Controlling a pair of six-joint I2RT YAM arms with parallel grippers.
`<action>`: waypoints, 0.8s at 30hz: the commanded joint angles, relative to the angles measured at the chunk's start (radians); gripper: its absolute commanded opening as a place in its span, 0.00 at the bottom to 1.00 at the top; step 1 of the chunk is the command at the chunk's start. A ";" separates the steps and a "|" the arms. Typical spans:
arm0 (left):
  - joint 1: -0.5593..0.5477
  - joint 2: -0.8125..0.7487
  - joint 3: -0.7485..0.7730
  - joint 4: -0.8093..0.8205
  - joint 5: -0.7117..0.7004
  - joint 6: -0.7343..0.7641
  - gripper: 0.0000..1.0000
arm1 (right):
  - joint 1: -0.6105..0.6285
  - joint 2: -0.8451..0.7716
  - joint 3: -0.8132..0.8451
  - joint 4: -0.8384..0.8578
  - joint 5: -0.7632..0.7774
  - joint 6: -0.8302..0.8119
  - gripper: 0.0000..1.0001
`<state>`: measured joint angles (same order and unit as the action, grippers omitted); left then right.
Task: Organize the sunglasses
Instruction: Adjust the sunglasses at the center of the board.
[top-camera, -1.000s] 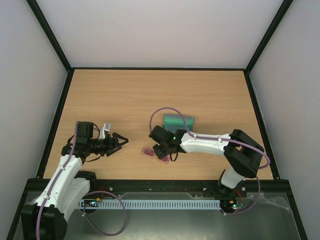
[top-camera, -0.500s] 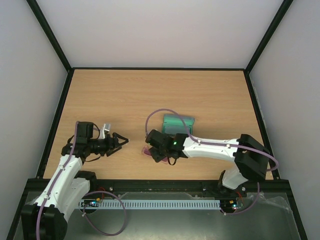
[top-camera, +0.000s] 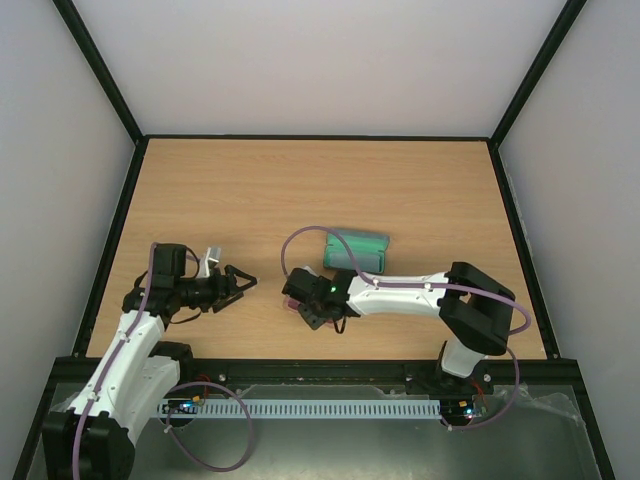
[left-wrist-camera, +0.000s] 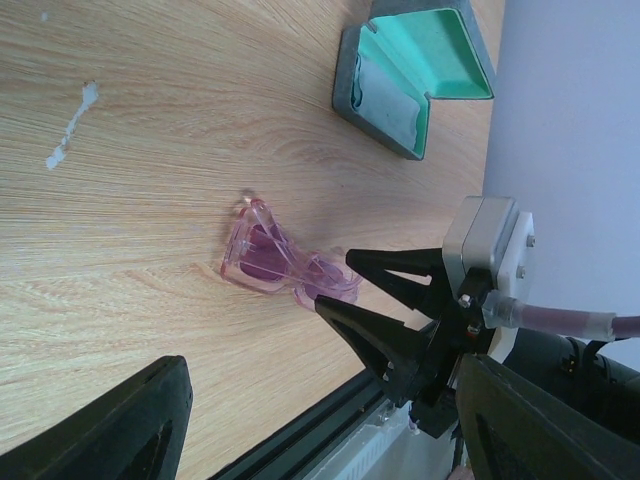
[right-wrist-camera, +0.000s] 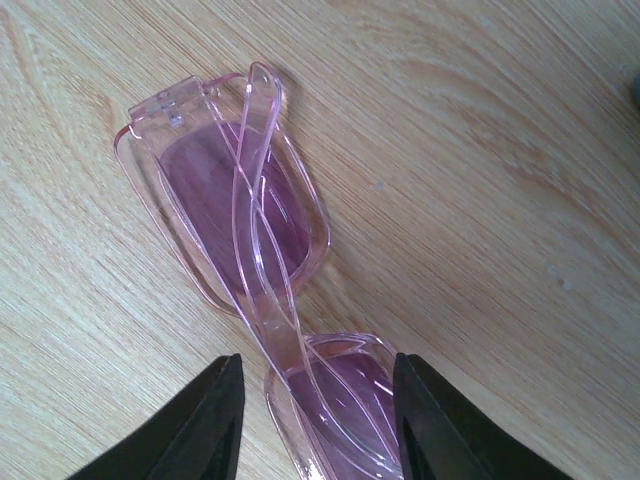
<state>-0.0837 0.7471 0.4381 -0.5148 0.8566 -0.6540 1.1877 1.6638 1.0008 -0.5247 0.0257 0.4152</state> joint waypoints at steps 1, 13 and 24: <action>0.009 -0.010 0.006 -0.010 0.021 0.005 0.75 | 0.006 0.008 0.023 -0.034 0.015 0.004 0.41; 0.009 -0.004 0.009 -0.007 0.022 0.004 0.75 | 0.024 0.011 0.019 -0.027 -0.035 0.075 0.36; 0.009 -0.002 0.008 -0.006 0.024 0.005 0.75 | 0.060 0.055 0.034 -0.023 -0.023 0.127 0.23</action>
<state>-0.0834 0.7475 0.4381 -0.5148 0.8600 -0.6540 1.2324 1.6890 1.0119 -0.5297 -0.0151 0.5144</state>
